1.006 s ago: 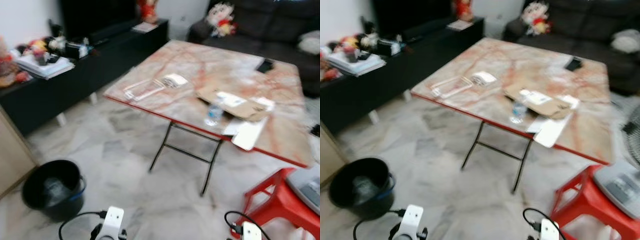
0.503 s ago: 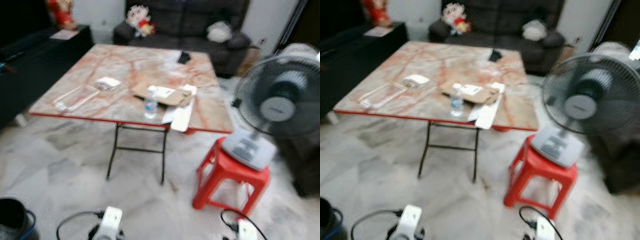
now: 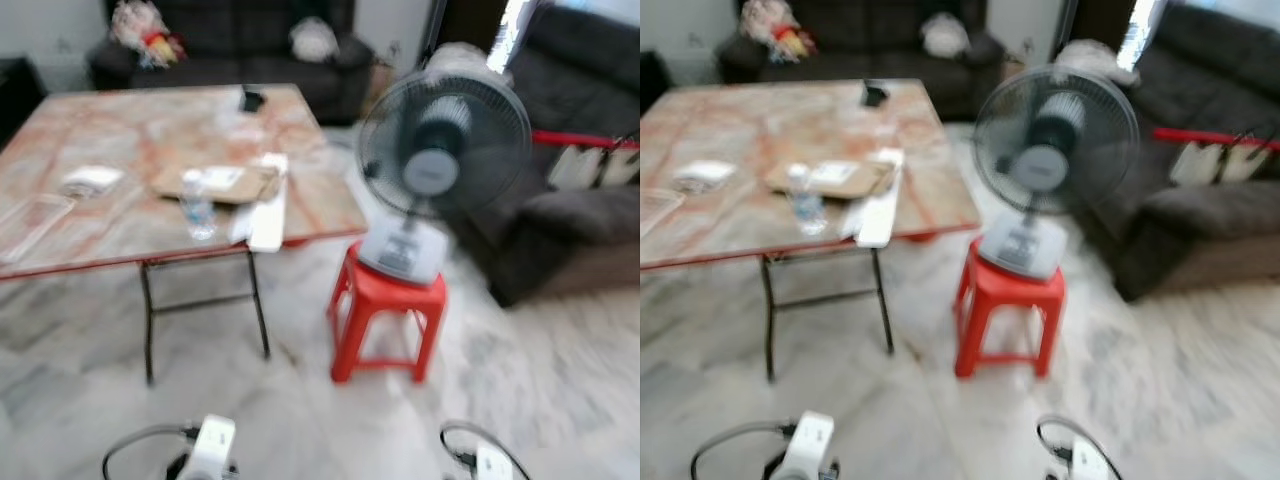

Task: Picking trash to rubbish bin

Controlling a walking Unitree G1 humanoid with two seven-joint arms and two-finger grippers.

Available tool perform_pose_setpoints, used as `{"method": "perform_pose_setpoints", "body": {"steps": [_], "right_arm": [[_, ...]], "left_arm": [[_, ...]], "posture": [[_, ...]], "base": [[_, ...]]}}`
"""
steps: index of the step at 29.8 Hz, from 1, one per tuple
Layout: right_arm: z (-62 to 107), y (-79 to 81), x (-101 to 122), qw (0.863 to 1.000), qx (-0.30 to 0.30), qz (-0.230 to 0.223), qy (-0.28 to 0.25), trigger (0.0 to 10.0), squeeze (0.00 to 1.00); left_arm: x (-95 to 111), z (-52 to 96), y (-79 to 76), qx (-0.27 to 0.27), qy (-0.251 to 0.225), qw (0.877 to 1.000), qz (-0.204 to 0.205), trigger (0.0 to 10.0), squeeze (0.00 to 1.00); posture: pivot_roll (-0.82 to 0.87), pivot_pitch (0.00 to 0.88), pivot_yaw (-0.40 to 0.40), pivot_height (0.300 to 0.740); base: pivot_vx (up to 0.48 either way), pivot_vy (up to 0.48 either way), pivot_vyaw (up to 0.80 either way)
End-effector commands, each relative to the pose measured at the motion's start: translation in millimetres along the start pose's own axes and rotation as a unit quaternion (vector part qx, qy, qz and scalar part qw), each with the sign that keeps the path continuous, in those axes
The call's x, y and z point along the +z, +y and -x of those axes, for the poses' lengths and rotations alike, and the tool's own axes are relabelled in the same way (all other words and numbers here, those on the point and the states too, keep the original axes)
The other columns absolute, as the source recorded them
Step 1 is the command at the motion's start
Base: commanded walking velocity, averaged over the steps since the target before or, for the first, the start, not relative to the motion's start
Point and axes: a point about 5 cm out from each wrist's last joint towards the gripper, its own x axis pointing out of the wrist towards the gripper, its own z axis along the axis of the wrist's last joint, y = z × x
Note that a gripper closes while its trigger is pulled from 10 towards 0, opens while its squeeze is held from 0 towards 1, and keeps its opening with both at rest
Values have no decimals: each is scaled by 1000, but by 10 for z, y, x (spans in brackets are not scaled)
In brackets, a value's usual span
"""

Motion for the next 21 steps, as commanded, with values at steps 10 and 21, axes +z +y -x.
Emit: {"method": "perform_pose_setpoints", "body": {"steps": [10,21], "right_arm": [[-1,-14,33,1000,-6,-6,-10,10000,0],[-3,-23,55,1000,-11,-13,-17,10000,0]], "left_arm": [[4,4,-60,-9,3,1000,1,10000,0],[-22,12,-81,-8,9,1000,16,10000,0]], "posture": [[-68,0,-44,740],[-64,11,-54,740]], "base": [[0,0,0],[0,0,0]]}}
